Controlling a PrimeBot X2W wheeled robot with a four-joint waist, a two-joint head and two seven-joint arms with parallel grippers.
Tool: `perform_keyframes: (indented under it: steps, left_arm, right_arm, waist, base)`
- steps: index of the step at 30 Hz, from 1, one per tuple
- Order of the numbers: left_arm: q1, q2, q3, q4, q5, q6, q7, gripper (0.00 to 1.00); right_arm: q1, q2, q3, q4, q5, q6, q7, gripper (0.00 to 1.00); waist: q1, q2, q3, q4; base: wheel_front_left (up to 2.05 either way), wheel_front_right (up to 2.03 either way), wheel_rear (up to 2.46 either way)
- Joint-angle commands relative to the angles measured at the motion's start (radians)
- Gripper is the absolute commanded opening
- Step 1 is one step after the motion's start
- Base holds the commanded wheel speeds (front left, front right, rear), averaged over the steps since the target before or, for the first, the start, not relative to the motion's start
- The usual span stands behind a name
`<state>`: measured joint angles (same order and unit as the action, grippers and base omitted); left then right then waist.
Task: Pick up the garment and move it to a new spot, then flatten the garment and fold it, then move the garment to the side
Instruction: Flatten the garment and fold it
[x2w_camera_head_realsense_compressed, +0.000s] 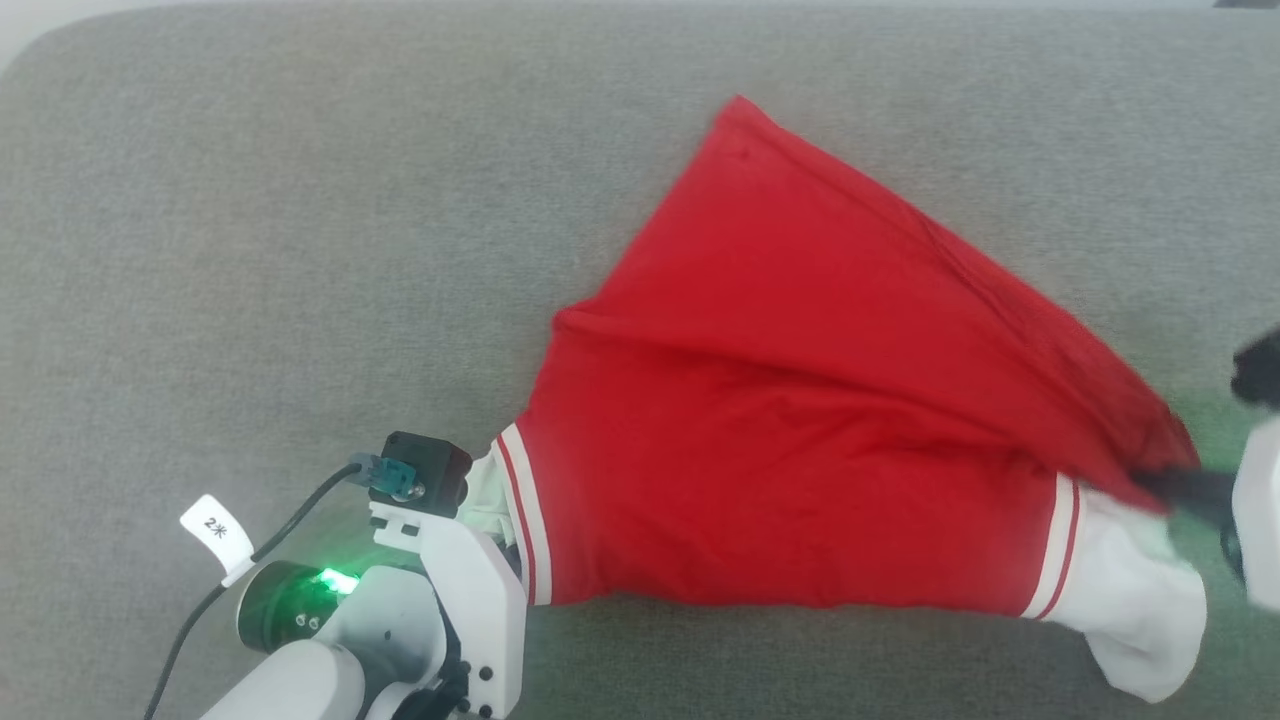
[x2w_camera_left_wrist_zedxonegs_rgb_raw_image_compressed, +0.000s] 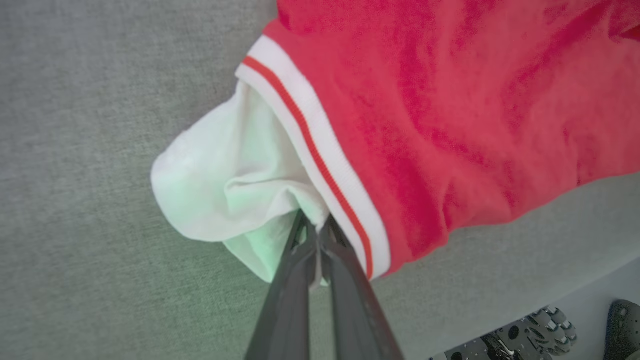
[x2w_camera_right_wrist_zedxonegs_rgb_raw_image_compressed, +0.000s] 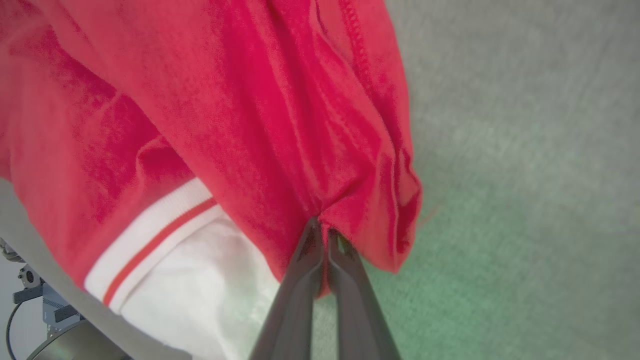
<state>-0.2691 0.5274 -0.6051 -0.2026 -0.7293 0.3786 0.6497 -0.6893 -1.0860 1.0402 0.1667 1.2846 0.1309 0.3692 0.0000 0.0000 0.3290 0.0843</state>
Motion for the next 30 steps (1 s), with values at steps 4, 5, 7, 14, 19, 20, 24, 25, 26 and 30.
perform_keyframes:
  steps: [4,5,7,14,19,20,24,25,26,30]
  left_arm:
    - [0.01,0.003,0.006,-0.001,-0.005,0.001,-0.002,0.0]
    - [0.008,0.002,0.006,0.001,-0.006,-0.001,-0.002,0.0]
    - [0.004,0.0,0.005,0.006,-0.007,-0.004,-0.005,0.0]
    - [0.01,0.005,0.004,0.013,-0.013,-0.009,-0.004,0.0]
    - [0.019,0.007,-0.002,0.004,-0.013,-0.006,-0.001,0.0]
    - [0.02,0.006,-0.005,0.003,-0.012,-0.008,0.0,0.0]
    - [0.007,-0.006,-0.019,0.002,-0.006,-0.014,0.0,0.0]
    - [0.001,-0.011,-0.023,0.003,-0.004,-0.017,-0.001,0.0]
    - [-0.005,-0.016,-0.027,0.005,-0.002,-0.02,-0.002,0.0]
    - [-0.026,-0.036,-0.045,0.013,0.005,-0.031,-0.011,0.0]
  right_arm:
    - [0.113,0.042,0.006,0.064,0.01,-0.001,-0.06,0.0]
    - [0.132,0.062,0.005,0.094,0.001,-0.002,-0.076,0.0]
    - [0.15,0.104,-0.001,0.161,-0.015,-0.006,-0.099,0.39]
    - [0.132,0.121,-0.055,0.187,-0.031,-0.008,-0.095,1.0]
    - [0.08,0.067,-0.139,0.063,-0.054,0.0,-0.104,1.0]
    - [0.071,0.059,-0.157,0.038,-0.064,0.0,-0.11,1.0]
    - [0.024,0.053,-0.225,-0.029,-0.136,0.0,-0.13,1.0]
    - [0.008,0.06,-0.236,-0.035,-0.167,0.0,-0.13,1.0]
    - [-0.009,0.074,-0.244,-0.04,-0.202,0.0,-0.125,1.0]
    - [-0.092,0.169,-0.262,-0.008,-0.286,0.0,-0.101,1.0]
  waist:
    - [0.0,0.0,-0.004,-0.017]
    - [0.0,0.0,-0.004,-0.019]
    - [0.0,0.0,-0.005,-0.022]
    - [0.0,0.0,-0.023,-0.029]
    - [0.0,0.0,-0.031,-0.023]
    - [0.0,0.0,-0.031,-0.019]
    - [0.0,0.0,-0.024,0.005]
    - [0.0,0.0,-0.021,0.014]
    - [0.0,0.0,-0.019,0.023]
    - [0.0,0.0,-0.003,0.062]
  base:
    - [0.0,0.0,0.0]
    - [0.0,0.0,0.0]
    - [0.0,0.0,0.0]
    - [0.0,0.0,0.0]
    - [0.0,0.0,0.0]
    - [0.0,0.0,0.0]
    - [0.0,0.0,0.0]
    - [0.0,0.0,0.0]
    - [0.0,0.0,0.0]
    - [0.0,0.0,0.0]
